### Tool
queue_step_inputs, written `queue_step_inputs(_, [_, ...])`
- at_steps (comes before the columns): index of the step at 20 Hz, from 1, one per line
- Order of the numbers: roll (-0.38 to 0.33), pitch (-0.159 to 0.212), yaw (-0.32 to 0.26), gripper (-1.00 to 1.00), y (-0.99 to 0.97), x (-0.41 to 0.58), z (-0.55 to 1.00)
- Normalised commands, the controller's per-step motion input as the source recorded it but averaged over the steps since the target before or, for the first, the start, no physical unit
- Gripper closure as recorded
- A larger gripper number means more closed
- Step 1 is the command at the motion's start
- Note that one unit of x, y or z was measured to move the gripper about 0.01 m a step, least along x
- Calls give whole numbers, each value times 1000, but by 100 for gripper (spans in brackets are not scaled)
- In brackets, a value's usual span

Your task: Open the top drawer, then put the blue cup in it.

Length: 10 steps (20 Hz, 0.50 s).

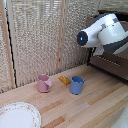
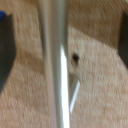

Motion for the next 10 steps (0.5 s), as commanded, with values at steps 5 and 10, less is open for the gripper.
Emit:
queue_step_inputs(5, [201,22,-196,-100,426,0,30])
queue_step_inputs(10, [84,18,-181,-100,621,0,-77])
